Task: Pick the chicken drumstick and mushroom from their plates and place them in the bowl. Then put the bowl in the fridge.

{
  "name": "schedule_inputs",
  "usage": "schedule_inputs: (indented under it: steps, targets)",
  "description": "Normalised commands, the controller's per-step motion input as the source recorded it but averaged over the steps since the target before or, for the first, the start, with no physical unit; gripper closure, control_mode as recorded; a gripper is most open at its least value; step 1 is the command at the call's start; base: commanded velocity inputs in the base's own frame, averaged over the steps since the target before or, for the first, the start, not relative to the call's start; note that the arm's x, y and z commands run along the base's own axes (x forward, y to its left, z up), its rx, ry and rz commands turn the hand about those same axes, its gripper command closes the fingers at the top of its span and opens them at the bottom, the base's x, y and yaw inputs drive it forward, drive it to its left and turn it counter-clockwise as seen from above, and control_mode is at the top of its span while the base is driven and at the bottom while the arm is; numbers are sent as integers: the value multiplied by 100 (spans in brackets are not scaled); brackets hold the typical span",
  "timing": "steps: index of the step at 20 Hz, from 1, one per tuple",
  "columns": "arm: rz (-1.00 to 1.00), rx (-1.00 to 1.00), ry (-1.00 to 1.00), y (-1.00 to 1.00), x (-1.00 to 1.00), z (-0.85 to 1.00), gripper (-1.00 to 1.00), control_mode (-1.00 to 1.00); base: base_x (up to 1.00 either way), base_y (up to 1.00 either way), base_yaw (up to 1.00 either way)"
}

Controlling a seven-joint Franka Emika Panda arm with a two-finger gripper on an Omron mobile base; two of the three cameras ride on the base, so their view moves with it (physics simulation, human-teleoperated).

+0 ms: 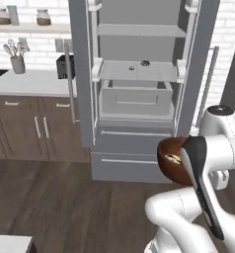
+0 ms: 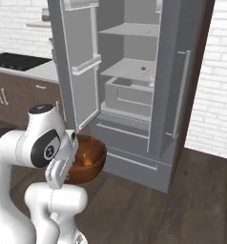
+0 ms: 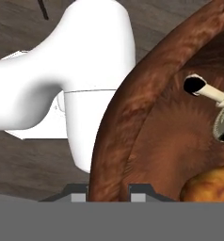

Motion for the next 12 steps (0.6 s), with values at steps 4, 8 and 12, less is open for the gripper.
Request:
schedule_inputs:
  steps: [4, 8, 12]
  targets:
    - [0, 0, 0, 0, 0, 0, 100, 100, 100, 0, -1]
    - [0, 0, 0, 0, 0, 0, 100, 100, 100, 2, 0]
    - [0, 0, 0, 0, 0, 0, 100, 100, 95, 11, -6]
